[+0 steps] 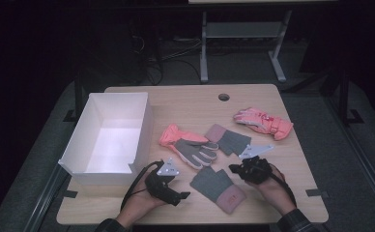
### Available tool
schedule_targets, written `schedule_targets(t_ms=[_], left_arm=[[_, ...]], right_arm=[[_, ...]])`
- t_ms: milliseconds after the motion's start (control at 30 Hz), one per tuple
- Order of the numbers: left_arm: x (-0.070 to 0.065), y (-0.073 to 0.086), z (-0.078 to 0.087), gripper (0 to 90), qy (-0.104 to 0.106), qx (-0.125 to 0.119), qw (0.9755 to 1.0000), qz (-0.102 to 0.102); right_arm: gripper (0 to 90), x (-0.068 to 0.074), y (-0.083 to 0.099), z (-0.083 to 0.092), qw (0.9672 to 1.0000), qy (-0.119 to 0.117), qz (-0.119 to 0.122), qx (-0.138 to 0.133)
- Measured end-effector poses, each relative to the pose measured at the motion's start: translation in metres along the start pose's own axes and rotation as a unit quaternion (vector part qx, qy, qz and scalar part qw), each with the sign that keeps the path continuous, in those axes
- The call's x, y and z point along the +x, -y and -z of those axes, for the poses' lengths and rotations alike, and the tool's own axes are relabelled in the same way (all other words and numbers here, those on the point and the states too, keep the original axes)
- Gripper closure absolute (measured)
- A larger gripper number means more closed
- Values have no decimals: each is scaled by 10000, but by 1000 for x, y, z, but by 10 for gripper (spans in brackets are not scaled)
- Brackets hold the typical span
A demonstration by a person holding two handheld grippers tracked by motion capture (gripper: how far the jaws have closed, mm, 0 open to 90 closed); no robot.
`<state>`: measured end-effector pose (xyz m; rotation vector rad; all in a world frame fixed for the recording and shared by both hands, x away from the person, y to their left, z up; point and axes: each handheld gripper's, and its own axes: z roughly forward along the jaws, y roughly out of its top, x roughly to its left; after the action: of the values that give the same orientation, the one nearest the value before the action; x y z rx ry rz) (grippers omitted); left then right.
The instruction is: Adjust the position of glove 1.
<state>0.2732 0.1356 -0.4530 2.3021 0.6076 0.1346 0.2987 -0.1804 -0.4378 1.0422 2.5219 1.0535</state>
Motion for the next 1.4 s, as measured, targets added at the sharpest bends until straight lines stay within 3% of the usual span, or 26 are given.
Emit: schedule_targets(t_ms=[67,200,333,400,533,833,1400], left_arm=[[1,0,0,137,-16,19,10000,-78],[1,0,0,137,2,20,10000,-25],[0,0,-1,137,21,7,10000,-16],[0,0,-1,137,26,5,10000,-7],[0,0,-1,137,24,5,10000,-20],[-1,1,0,137,27,0,10000,6],[-1,1,-1,137,11,-21,10000,26]], right_arm=[[900,-16,-2,-2,9997,174,-181,-34],[900,-43,-7,-9,9982,424,-426,-83],[900,-57,-12,-22,9967,604,-539,20],[900,-60,-14,-27,9966,554,-612,6],[900,-63,-14,-41,9959,668,-537,298],[900,-63,-6,-32,9963,614,-513,312],[900,-61,44,18,9949,636,-661,416]])
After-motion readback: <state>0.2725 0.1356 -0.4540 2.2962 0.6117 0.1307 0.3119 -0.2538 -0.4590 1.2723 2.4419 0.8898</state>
